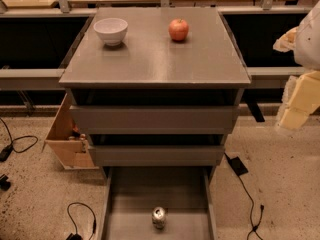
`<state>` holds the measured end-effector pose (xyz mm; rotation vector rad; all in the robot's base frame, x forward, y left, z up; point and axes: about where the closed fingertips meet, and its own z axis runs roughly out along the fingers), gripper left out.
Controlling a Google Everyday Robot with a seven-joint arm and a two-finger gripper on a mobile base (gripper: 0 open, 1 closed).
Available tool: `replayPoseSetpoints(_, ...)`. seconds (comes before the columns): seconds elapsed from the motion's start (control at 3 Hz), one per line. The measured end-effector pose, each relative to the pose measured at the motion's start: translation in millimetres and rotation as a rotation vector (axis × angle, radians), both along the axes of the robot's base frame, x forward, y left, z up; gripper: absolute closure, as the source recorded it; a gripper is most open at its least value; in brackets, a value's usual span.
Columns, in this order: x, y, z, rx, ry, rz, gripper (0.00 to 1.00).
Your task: Pick 7up can from bottom drawer and place on counter
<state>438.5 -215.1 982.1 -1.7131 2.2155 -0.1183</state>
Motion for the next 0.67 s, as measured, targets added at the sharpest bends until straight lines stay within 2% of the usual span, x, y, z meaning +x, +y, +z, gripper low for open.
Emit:
replayPoseSetpoints(0.33,0.0,0.0,0.0,0.000,0.000,0.000,0.00)
replayPoseSetpoints(0.67,1.8,-5.4,-25.7,0.071,0.003,-0.003,0.00)
